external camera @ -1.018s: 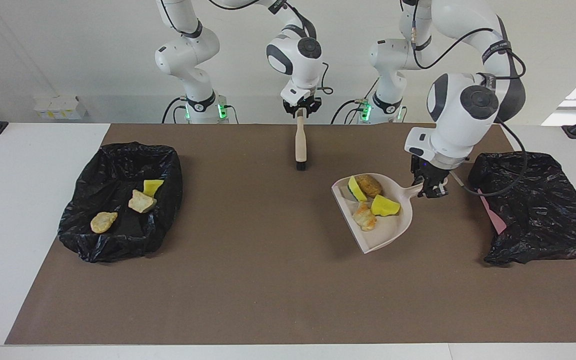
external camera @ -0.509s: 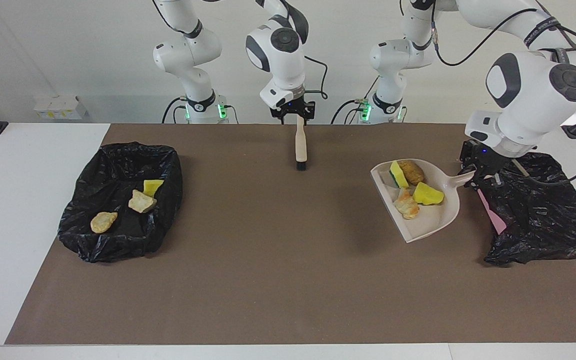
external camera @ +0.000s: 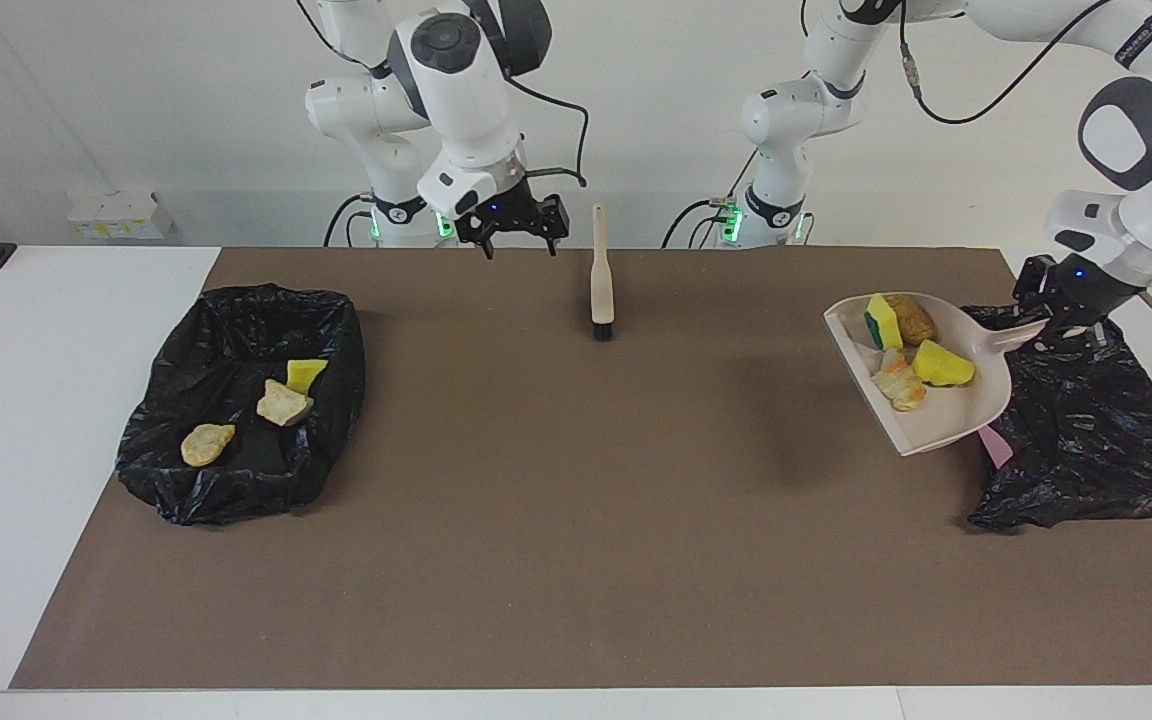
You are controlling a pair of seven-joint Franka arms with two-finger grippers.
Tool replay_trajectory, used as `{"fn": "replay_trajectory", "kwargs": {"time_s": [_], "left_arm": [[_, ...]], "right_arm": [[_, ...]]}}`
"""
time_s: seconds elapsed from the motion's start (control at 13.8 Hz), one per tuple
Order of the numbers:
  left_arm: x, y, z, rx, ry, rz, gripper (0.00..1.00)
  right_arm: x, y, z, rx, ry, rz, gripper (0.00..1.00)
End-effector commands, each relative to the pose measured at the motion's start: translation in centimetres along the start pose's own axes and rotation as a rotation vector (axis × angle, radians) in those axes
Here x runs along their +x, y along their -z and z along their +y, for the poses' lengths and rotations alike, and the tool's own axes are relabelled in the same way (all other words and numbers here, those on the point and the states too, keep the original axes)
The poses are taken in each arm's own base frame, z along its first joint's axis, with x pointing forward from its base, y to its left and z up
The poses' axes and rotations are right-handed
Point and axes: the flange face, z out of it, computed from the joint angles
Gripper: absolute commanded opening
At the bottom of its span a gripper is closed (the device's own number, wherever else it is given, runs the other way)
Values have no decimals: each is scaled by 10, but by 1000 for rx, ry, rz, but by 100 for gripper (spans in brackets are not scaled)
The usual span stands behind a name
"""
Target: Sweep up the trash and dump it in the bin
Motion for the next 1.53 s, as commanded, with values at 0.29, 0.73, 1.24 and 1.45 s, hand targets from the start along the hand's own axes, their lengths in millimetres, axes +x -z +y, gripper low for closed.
{"fn": "replay_trajectory", "kwargs": {"time_s": [0.29, 0.73, 1.24, 1.45], "left_arm": [[-103, 23, 13, 37, 39, -89, 0], [-164, 22, -6, 147, -46, -331, 0], [-173, -6, -33, 276, -136, -620, 0], [-160, -11, -29, 292, -91, -754, 0]], "right_arm": [[26, 64, 67, -163, -65, 103, 100], [47, 80, 82, -144, -102, 97, 100], [51, 83, 104, -137, -143, 90, 100], [48, 92, 116, -142, -165, 77, 100]]}}
